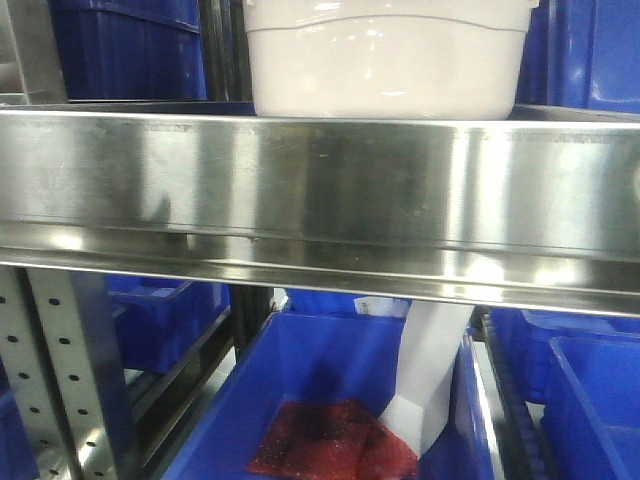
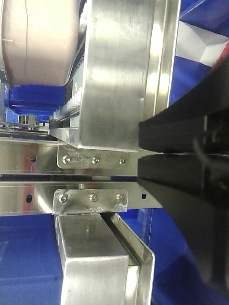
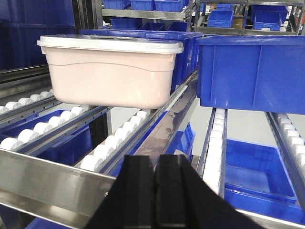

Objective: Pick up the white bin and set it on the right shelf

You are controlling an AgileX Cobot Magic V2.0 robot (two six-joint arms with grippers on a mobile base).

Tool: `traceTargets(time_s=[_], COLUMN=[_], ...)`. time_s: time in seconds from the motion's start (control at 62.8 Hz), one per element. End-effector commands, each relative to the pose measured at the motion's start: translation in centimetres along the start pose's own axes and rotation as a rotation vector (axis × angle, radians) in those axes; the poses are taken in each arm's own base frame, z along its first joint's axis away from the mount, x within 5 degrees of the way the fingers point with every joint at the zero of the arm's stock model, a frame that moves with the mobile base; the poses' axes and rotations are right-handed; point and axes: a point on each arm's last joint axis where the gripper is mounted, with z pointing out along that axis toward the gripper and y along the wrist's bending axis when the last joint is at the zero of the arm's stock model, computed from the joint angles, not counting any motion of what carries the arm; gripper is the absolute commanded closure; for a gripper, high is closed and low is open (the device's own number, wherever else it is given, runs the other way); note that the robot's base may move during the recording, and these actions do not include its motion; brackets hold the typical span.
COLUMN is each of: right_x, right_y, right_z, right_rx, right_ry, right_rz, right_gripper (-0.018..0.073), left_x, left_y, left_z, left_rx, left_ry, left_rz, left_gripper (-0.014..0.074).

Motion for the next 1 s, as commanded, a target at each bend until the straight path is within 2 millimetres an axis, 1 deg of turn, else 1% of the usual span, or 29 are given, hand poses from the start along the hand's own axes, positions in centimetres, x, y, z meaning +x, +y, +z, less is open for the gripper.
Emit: traceTargets(time_s=[0.0,0.764,0.891,0.986], right_x=[-1.3,-1.3,-0.6,1.0], right_y=[0.0,0.0,-0.6,-1.7], right_z=[-0.6,-0.6,0.0,1.3], right_rx=[0.024,0.027,0.065,0.109], right_ry=[-0.113,-0.111,-0.11,-0.122], right_rz=[0.003,-0.001,-0.013,-0.002], right_gripper=[0.0487,0.0487,0.0487,0.0487], left_x=[-0.3,-0.3,-0.3,-0.3], left_y=[0.0,0.0,0.0,0.0], left_z=[-0.1,-0.1,-0.1,-0.1], left_rx=[0.005,0.005,0.005,0.005], left_ry=[-0.08,-0.08,-0.08,-0.08], left_rz=[-0.012,-0.012,-0.012,-0.012], left_gripper=[0.0723,0.0723,0.0723,0.0723])
